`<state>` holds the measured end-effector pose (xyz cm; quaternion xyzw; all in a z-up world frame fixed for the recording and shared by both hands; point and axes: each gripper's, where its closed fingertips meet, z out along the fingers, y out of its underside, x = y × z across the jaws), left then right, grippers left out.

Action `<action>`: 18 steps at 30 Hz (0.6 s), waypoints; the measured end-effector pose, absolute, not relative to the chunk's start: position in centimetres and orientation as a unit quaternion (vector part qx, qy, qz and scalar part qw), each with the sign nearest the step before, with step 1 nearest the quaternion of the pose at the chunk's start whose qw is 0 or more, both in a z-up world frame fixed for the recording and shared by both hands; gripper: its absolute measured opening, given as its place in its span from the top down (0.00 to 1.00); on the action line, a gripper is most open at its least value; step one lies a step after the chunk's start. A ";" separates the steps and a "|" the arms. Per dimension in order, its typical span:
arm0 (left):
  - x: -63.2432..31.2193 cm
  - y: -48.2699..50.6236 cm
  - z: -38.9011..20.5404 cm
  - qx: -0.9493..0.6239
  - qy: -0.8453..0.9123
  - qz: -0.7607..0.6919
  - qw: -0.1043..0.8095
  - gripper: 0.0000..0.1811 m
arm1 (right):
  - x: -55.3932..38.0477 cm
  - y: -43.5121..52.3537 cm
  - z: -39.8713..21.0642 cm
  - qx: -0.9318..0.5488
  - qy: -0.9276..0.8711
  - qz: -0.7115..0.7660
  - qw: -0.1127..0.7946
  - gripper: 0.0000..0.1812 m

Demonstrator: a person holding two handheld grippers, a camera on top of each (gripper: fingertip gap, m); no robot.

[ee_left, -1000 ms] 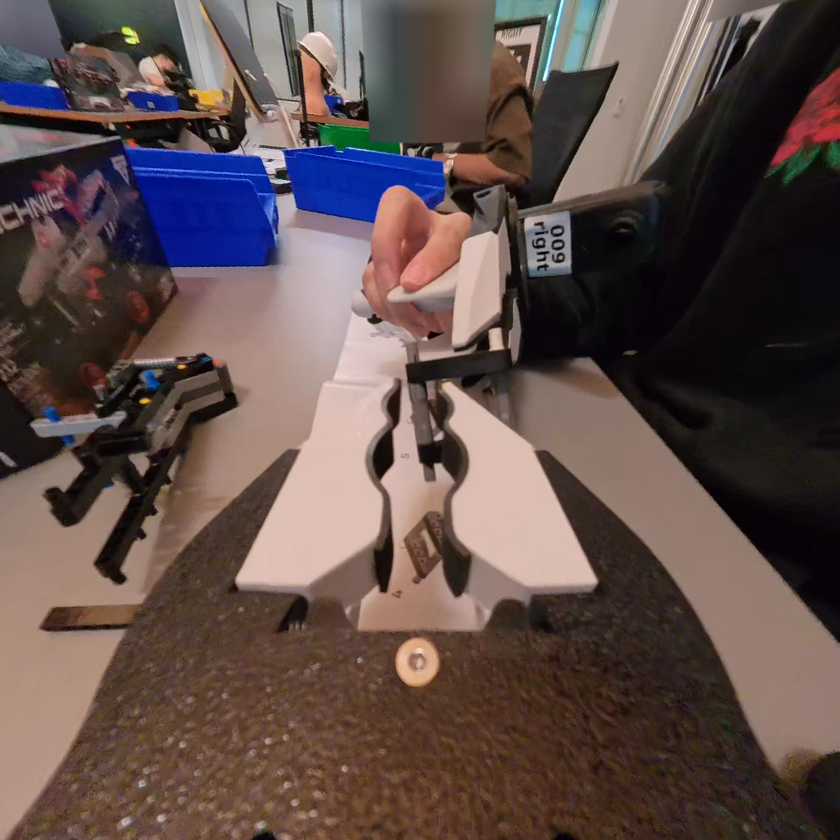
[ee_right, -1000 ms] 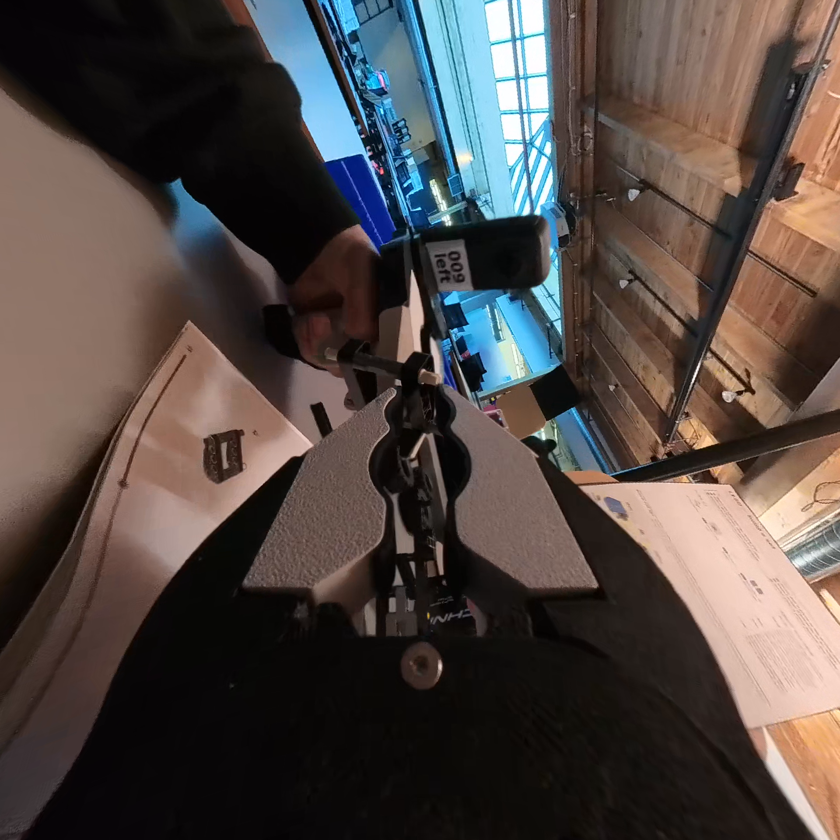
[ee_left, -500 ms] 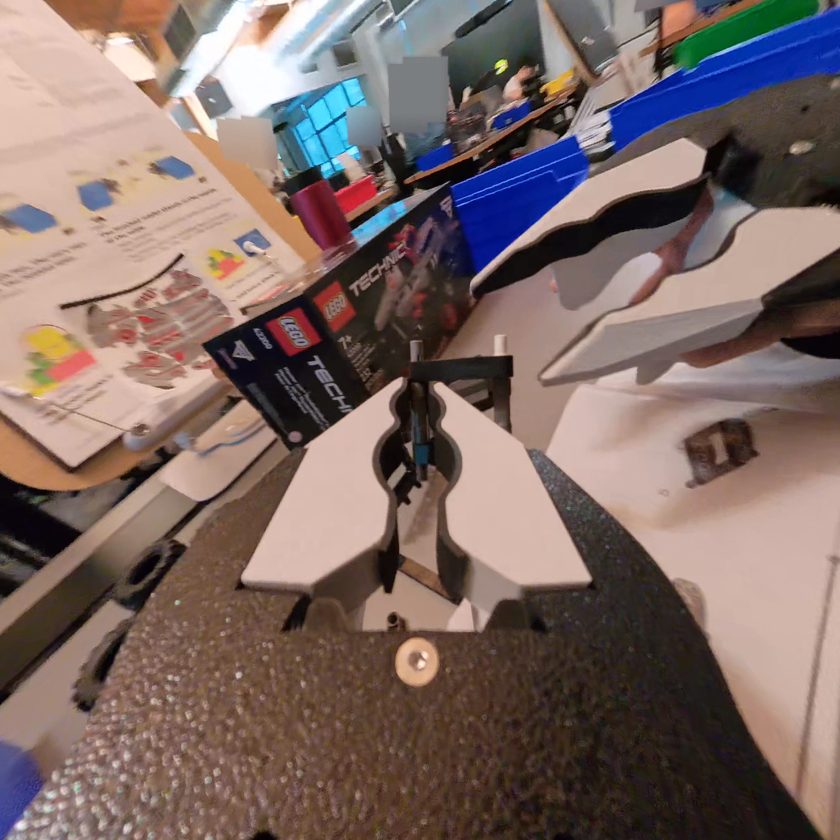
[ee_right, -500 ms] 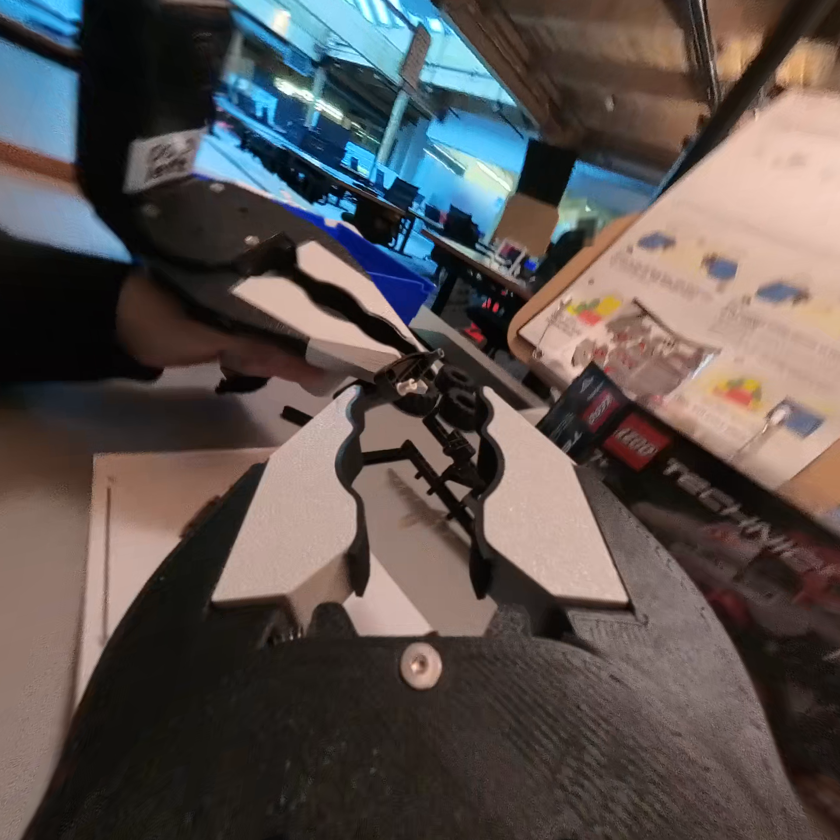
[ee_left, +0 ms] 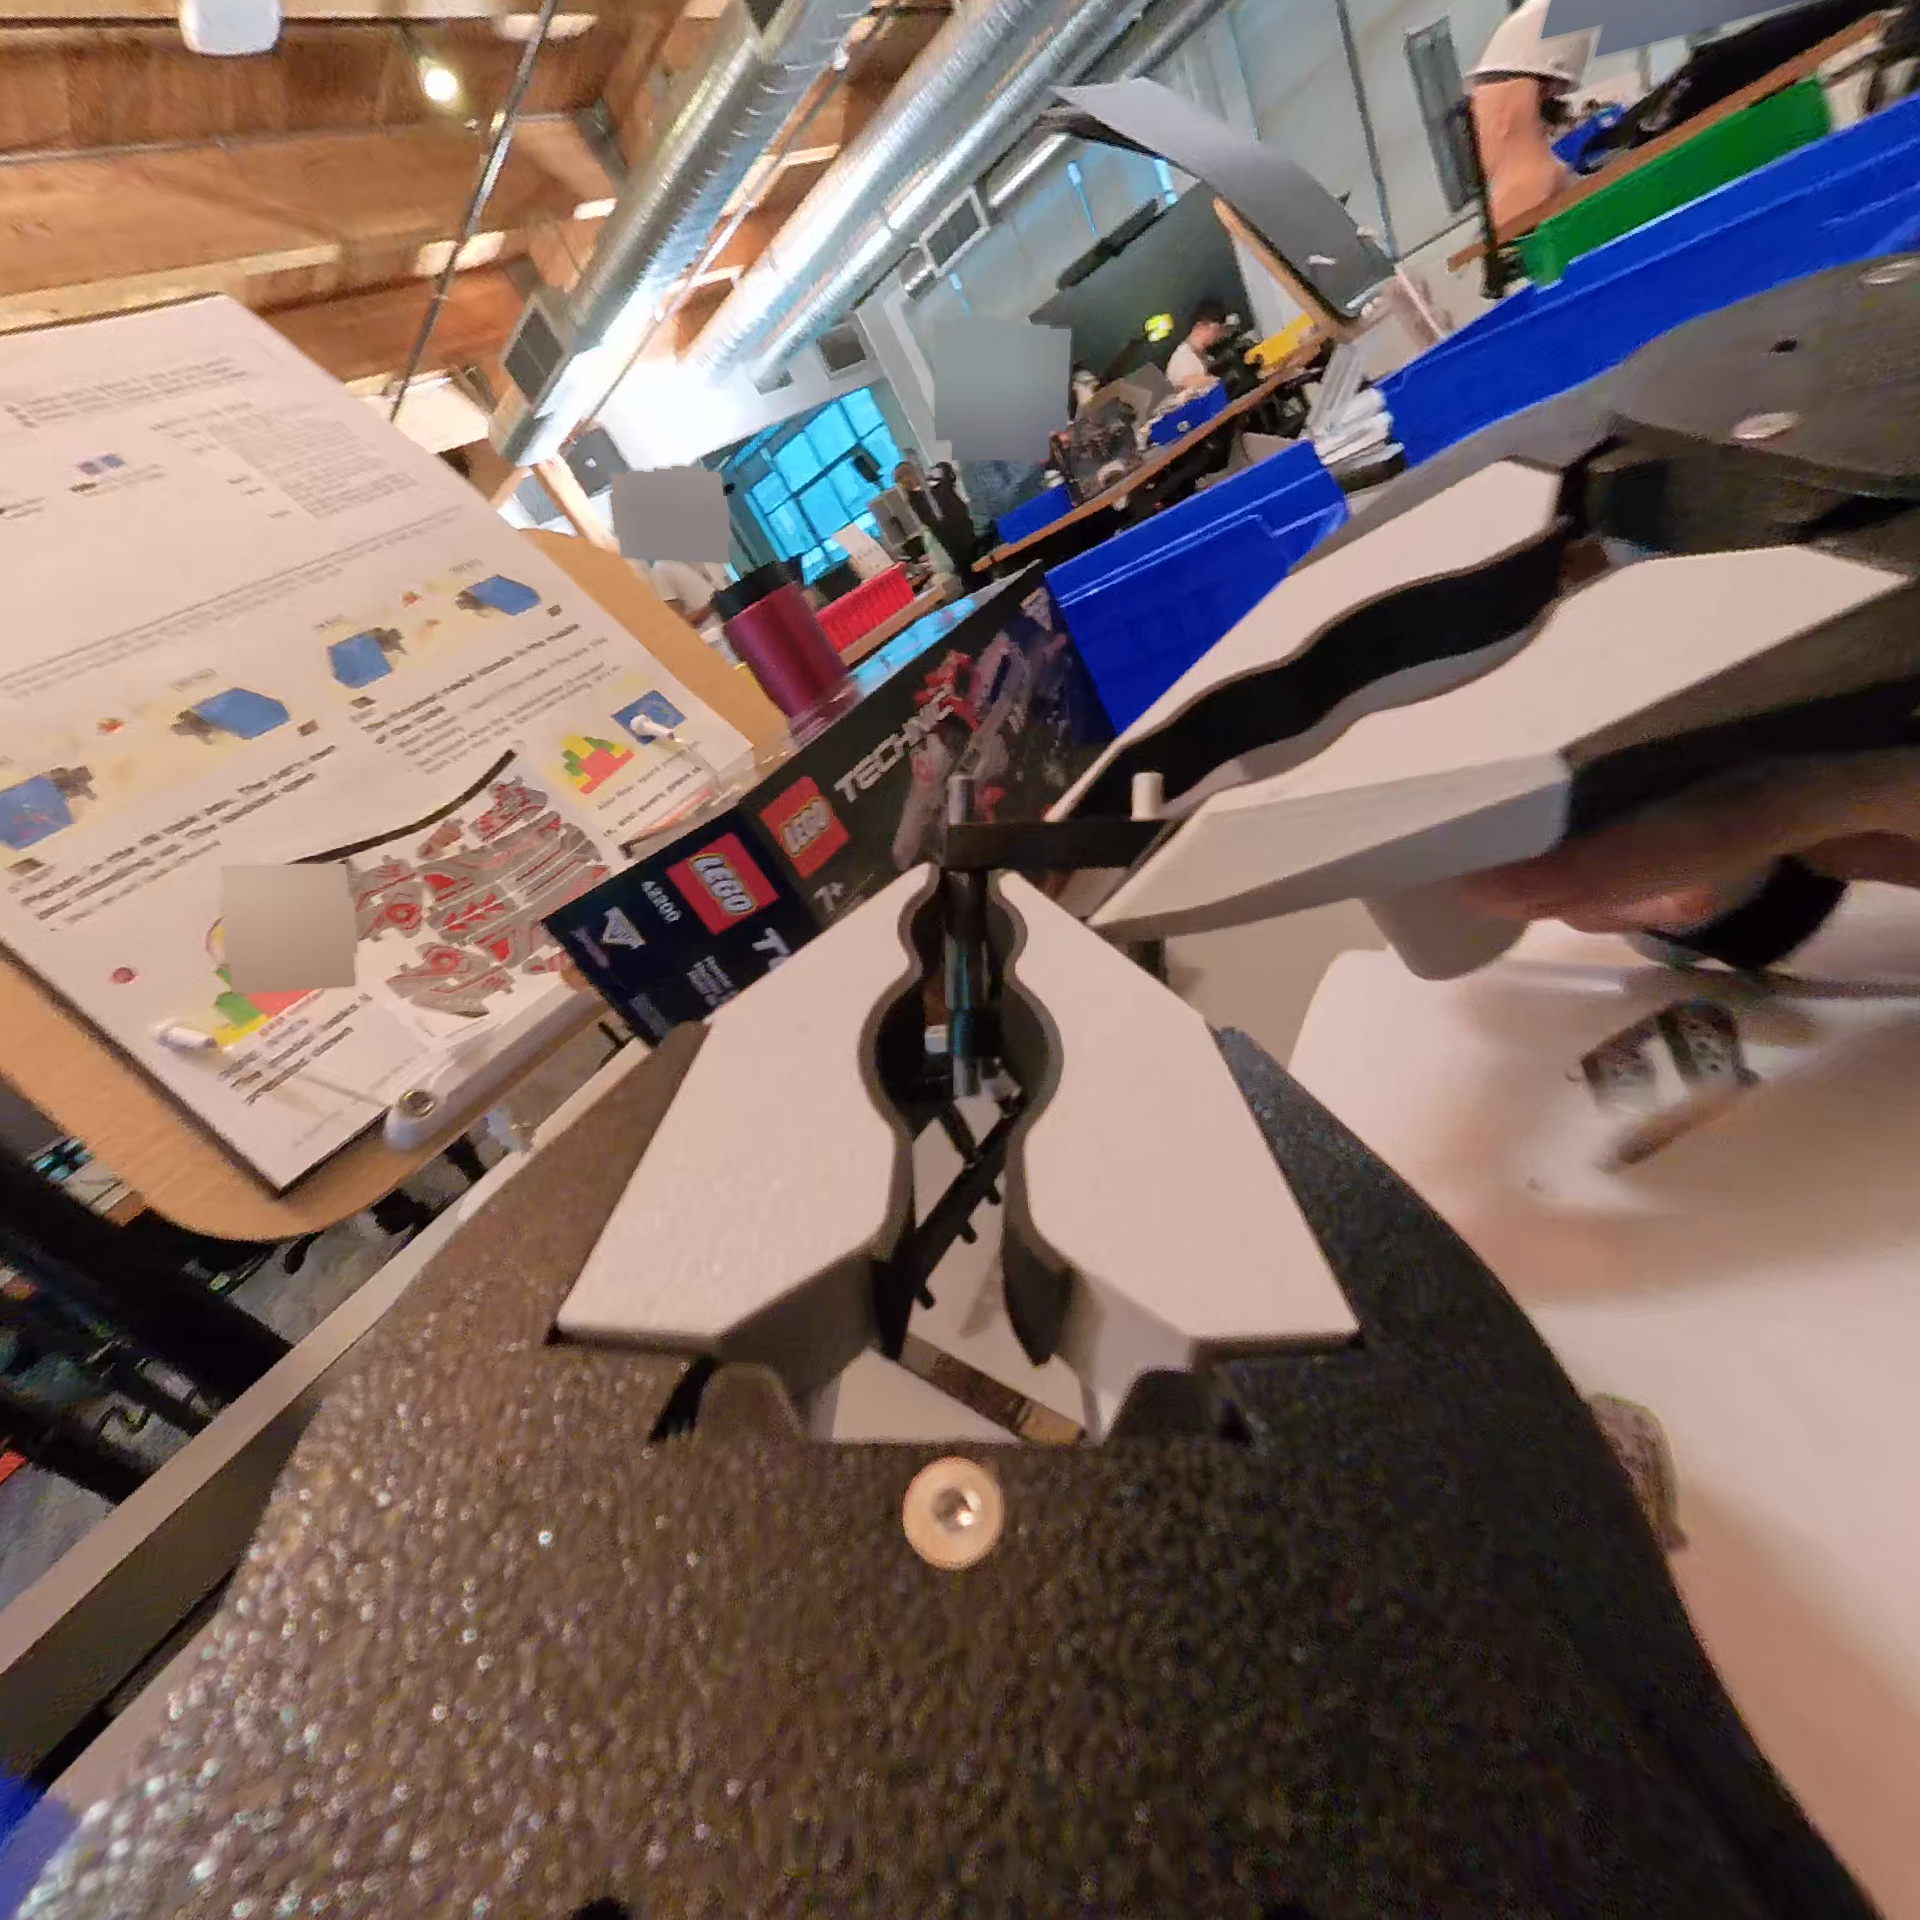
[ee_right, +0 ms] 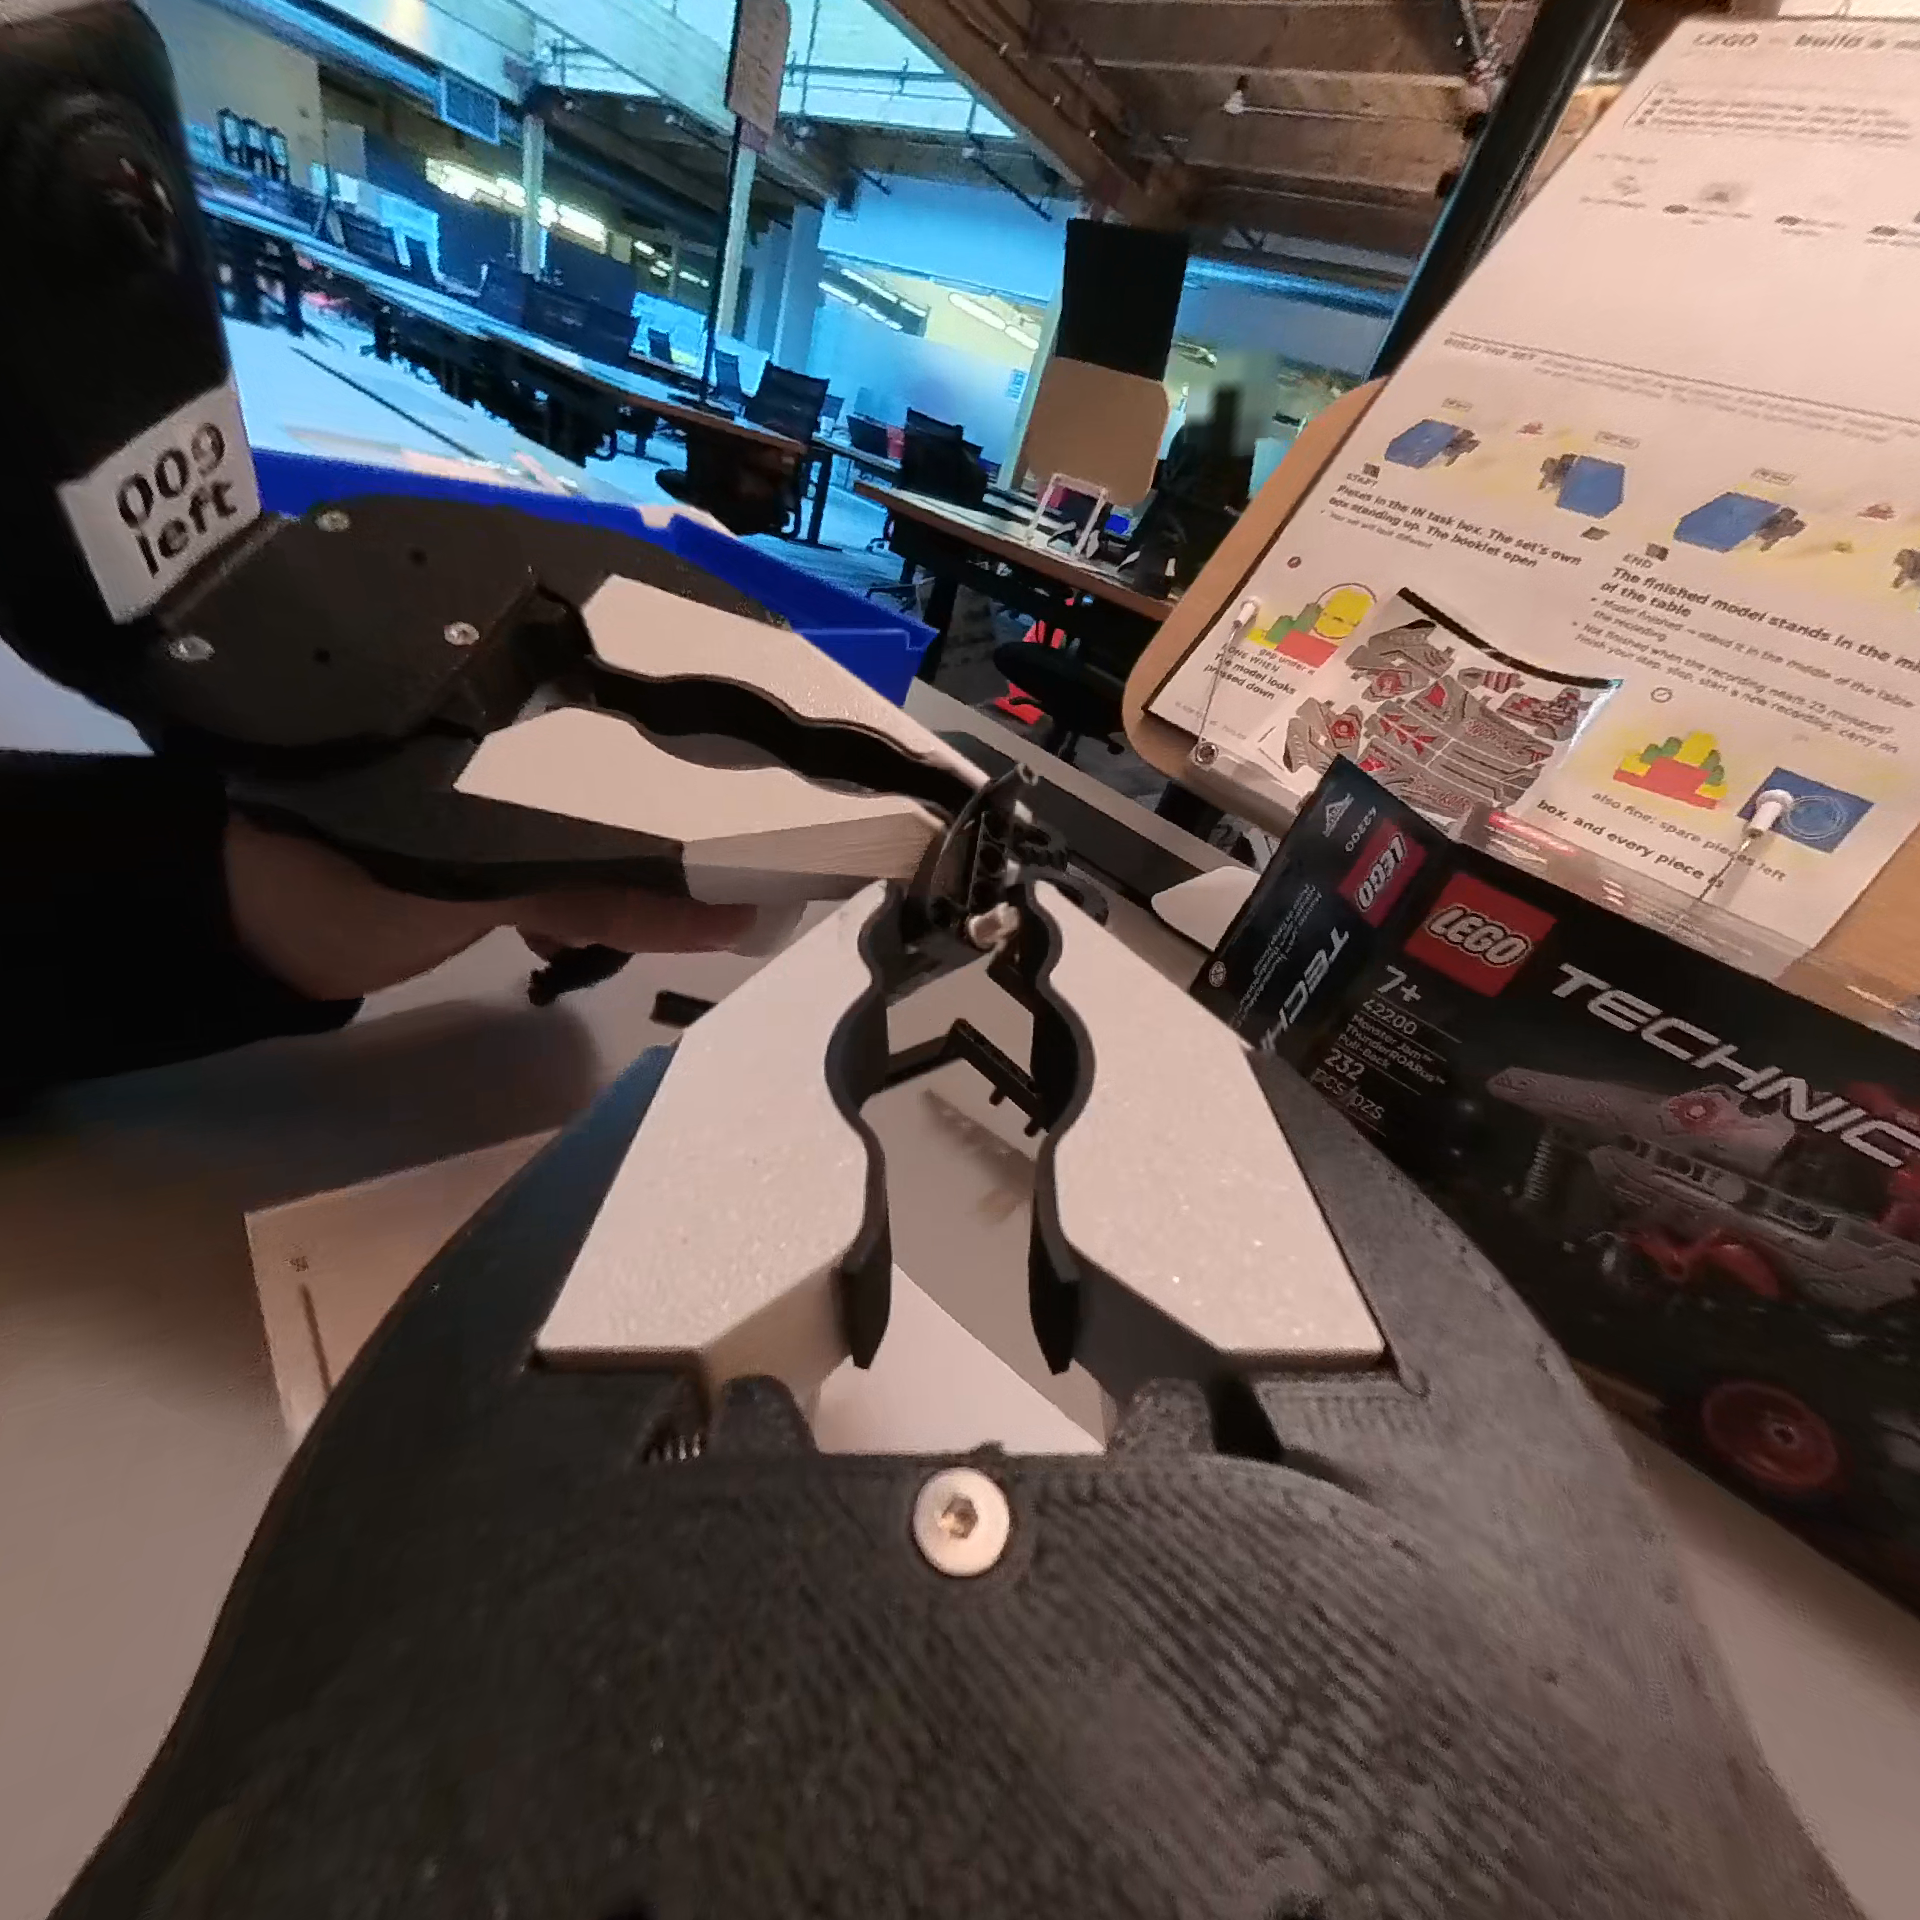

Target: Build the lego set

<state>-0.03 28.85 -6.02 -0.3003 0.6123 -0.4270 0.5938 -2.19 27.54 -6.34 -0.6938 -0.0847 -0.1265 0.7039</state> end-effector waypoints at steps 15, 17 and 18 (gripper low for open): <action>0.4 28.3 -7.1 -0.301 0.622 -0.442 0.572 0.98 | -1.1 27.6 -6.6 -0.683 -0.090 -0.170 0.705 0.94; 0.3 28.2 -7.1 -0.298 0.624 -0.448 0.567 0.98 | -1.1 27.6 -6.7 -0.681 -0.099 -0.175 0.704 0.94; 0.3 28.1 -7.1 -0.296 0.625 -0.450 0.565 0.98 | -1.0 27.5 -6.6 -0.681 -0.100 -0.175 0.705 0.94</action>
